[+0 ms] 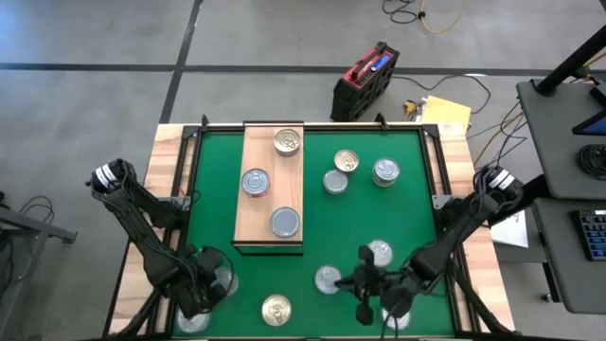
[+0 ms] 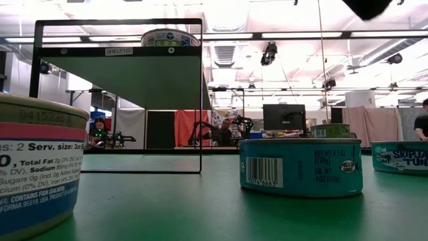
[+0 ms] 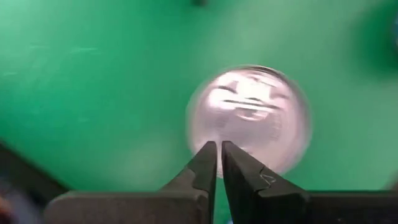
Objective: Stack canned seafood by type on shelf
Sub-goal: Stack the red tuna can on top of the red tuna can on the shelf
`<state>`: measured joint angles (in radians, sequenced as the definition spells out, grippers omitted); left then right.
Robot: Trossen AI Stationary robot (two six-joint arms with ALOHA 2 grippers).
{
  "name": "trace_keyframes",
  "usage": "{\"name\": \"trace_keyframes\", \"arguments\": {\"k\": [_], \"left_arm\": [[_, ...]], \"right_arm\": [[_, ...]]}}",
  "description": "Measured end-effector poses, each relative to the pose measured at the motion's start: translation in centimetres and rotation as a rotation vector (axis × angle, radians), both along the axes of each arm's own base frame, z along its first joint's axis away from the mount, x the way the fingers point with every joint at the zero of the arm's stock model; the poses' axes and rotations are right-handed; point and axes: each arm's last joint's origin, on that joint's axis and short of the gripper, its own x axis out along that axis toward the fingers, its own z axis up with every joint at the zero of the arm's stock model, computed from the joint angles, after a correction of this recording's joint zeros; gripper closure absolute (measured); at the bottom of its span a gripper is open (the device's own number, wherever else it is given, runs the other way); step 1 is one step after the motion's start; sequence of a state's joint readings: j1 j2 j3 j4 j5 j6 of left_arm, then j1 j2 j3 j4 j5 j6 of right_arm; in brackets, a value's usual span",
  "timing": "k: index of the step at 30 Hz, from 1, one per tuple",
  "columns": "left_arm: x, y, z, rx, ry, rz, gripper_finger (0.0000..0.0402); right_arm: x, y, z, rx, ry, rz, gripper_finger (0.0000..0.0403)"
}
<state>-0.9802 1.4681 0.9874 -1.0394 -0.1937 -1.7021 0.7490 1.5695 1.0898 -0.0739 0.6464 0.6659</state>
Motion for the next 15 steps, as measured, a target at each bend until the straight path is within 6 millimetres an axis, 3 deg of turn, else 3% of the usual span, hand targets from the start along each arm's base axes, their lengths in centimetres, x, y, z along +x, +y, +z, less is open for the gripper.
{"name": "trace_keyframes", "arguments": {"k": [15], "left_arm": [[-0.1,0.2,-0.2,0.047,-0.006,0.027,0.0221]], "right_arm": [[2.2,2.1,3.0,-0.112,0.116,0.003,0.0394]]}}
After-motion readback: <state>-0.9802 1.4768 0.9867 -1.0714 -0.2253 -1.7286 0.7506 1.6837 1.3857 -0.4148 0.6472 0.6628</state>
